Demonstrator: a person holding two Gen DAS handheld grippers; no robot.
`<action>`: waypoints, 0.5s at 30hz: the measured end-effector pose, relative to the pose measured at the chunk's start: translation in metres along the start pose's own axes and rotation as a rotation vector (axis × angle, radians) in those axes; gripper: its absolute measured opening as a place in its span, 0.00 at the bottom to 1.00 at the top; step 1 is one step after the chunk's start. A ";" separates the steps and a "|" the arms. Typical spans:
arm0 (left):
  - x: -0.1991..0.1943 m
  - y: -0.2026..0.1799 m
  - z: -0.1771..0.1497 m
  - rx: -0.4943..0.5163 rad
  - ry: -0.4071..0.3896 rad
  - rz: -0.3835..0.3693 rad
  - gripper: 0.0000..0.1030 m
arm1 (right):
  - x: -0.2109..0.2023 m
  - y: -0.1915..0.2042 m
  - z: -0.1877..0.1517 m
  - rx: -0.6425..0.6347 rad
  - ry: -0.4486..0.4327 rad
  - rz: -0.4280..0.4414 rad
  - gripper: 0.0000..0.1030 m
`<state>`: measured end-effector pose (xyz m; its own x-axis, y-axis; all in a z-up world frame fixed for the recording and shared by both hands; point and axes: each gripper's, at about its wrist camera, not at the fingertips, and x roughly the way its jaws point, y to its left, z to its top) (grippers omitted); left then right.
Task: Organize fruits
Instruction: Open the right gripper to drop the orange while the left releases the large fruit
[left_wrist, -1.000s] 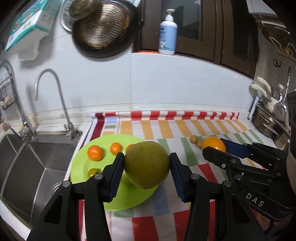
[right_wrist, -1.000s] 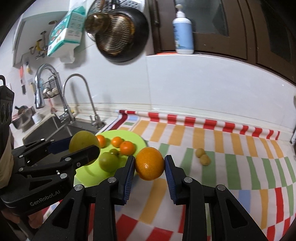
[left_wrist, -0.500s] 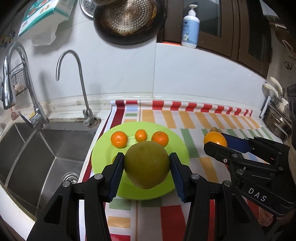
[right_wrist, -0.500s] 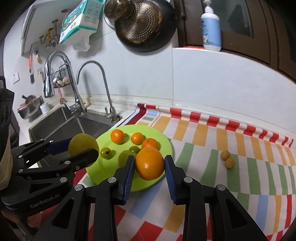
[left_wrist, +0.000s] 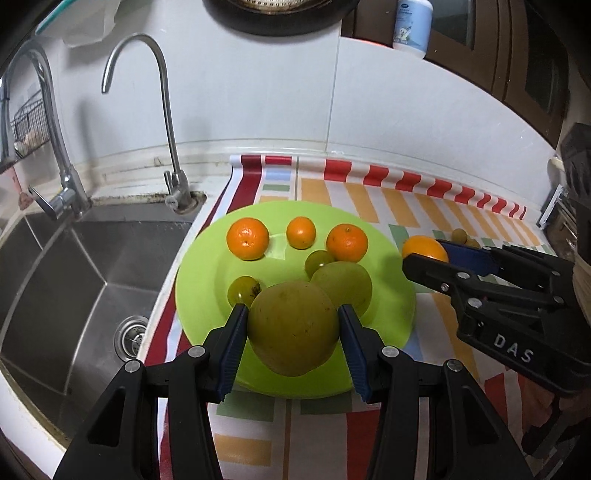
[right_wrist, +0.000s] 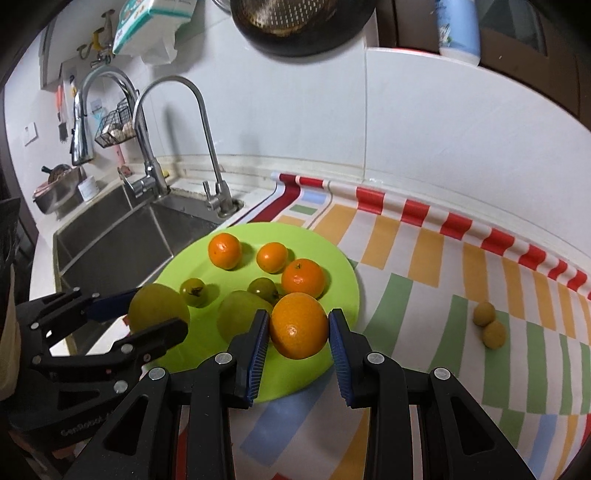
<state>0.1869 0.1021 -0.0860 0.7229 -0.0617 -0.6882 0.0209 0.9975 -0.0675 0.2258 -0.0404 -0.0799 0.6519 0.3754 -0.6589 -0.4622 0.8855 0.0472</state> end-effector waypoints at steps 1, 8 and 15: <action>0.004 0.000 0.000 0.000 0.008 0.002 0.47 | 0.004 -0.001 0.001 -0.002 0.006 0.003 0.33; 0.023 0.007 0.000 -0.024 0.045 0.012 0.48 | 0.025 -0.006 0.006 -0.012 0.021 0.015 0.33; 0.020 0.011 0.005 -0.051 0.034 0.016 0.48 | 0.028 -0.007 0.011 -0.005 0.004 0.008 0.47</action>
<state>0.2051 0.1115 -0.0974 0.6988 -0.0482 -0.7137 -0.0263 0.9953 -0.0930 0.2537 -0.0327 -0.0901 0.6459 0.3809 -0.6616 -0.4699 0.8814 0.0488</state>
